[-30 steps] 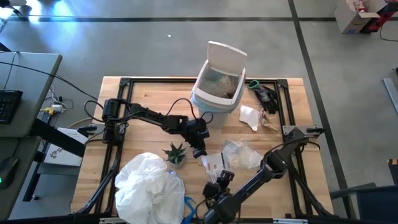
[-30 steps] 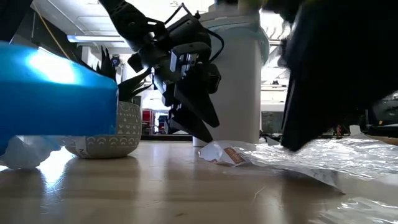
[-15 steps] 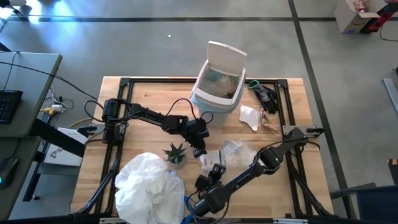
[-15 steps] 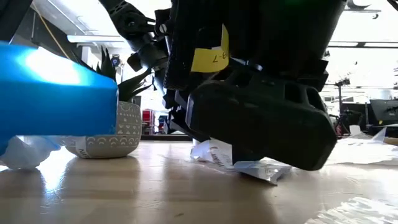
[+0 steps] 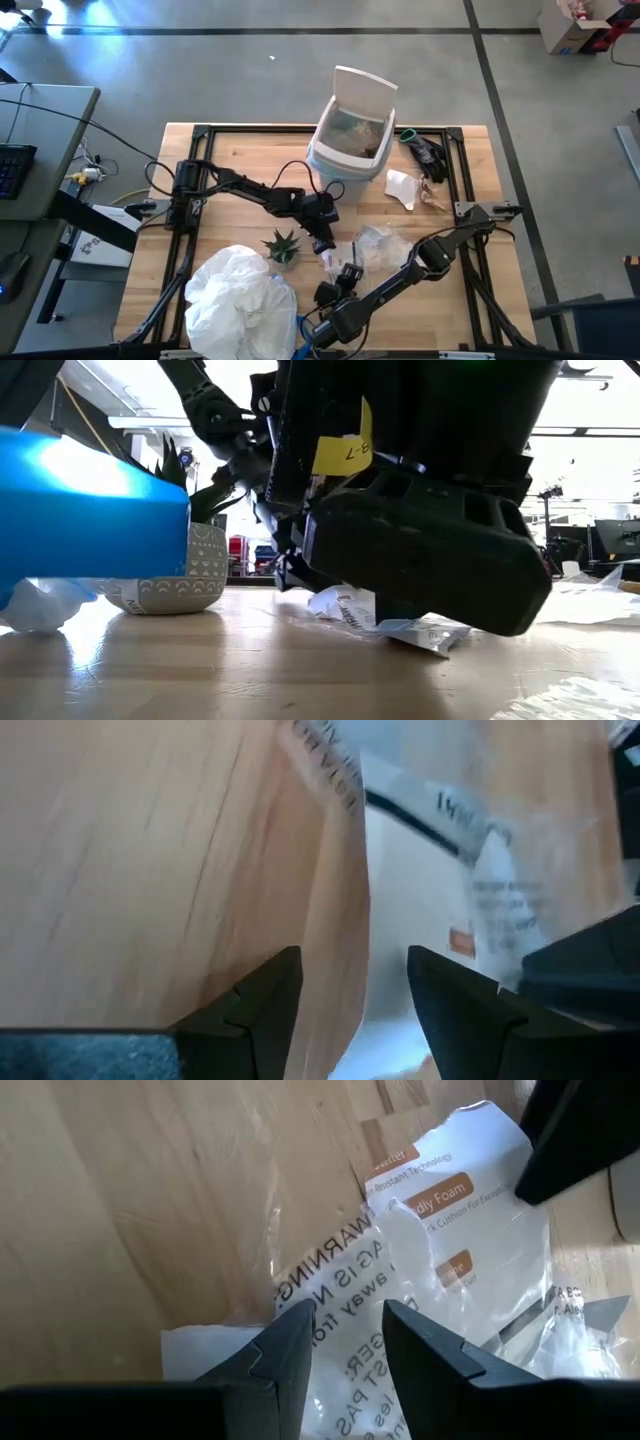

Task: Place trash/remove bag and relplace
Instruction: Put the white paper into the trash bin, then put the transparent plastic into the trash bin

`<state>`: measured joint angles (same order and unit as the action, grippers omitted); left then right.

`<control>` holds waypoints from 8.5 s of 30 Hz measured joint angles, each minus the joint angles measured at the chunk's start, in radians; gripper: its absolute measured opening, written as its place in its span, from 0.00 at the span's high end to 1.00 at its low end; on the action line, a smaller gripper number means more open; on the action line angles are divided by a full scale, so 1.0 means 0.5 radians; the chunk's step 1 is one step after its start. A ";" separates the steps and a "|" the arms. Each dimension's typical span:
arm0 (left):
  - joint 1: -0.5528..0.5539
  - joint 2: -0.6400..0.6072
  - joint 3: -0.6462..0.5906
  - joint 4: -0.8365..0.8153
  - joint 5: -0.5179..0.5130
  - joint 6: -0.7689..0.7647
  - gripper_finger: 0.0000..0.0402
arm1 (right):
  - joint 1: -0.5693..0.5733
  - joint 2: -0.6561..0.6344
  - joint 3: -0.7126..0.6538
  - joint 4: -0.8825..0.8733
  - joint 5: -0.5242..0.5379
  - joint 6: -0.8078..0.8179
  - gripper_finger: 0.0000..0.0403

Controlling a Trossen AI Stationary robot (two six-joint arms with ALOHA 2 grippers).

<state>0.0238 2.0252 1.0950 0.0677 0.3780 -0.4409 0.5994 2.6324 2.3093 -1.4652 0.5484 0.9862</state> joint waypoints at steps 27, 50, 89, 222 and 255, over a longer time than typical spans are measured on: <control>-0.021 0.015 0.011 0.123 0.617 0.114 1.00 | 0.010 0.000 0.000 -0.078 -0.002 0.080 0.72; 0.163 -0.653 0.011 0.010 0.667 0.141 1.00 | 0.127 -0.001 -0.002 -0.211 0.201 0.286 0.72; 0.649 -1.074 0.528 -0.270 -0.560 0.938 1.00 | 0.129 -0.005 -0.002 -0.211 0.363 0.477 0.72; -0.613 -2.521 -1.237 -0.127 -1.170 0.152 0.80 | 0.490 -0.138 0.004 -0.097 -0.534 0.494 1.00; -0.632 -2.519 -1.237 -0.144 -1.195 0.163 0.80 | 0.563 -0.299 0.008 -0.158 -0.497 1.087 0.63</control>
<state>-0.2923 0.7658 0.4767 -0.0044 -0.2192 -0.3595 0.8810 2.4831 2.3131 -1.5443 0.2998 1.5295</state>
